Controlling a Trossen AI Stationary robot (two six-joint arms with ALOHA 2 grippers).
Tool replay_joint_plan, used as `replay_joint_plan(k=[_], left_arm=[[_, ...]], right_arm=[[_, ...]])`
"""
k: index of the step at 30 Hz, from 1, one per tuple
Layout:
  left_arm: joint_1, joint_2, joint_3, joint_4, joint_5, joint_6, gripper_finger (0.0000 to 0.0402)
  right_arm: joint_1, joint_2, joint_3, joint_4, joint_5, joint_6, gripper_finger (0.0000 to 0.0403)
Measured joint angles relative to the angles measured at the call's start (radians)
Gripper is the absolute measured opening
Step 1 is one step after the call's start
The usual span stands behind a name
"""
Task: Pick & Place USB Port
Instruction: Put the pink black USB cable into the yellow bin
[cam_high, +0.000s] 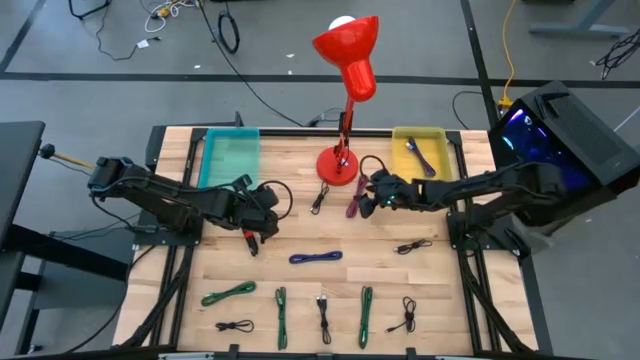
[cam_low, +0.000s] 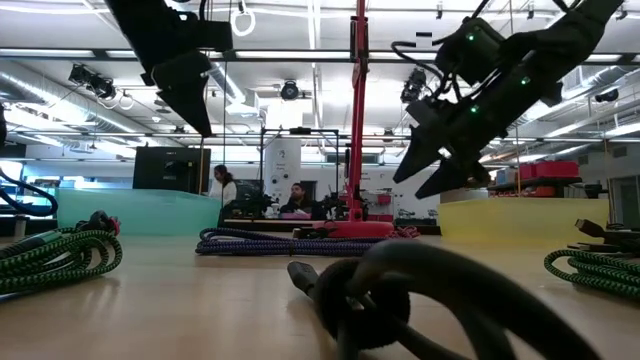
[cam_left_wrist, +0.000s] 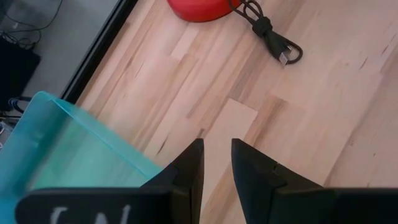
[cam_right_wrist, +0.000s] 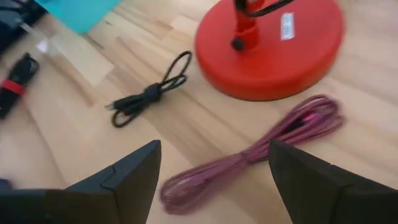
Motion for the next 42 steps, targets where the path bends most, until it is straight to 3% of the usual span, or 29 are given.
replay_joint_plan(k=[12,20,24,33,42], left_arm=[[0.0,0.0,0.001,0.011,0.001,0.011,0.0087],[0.001,0.0,0.001,0.017,-0.001,0.024,0.0087],[0.0,0.0,0.001,0.018,-0.002,0.024,0.0087],[0.0,0.0,0.001,0.018,0.01,0.042,0.0087],[0.0,0.0,0.001,0.018,0.016,0.043,0.0087]], right_arm=[[0.028,0.063,0.004,0.02,0.024,0.085,0.0294],[0.05,0.094,0.172,-0.232,0.11,0.031,0.0294],[0.041,0.166,0.252,-0.4,0.115,0.106,0.0294],[0.042,0.32,0.345,-0.402,0.072,0.207,0.0294],[0.034,0.334,0.35,-0.43,0.079,0.284,0.0294]])
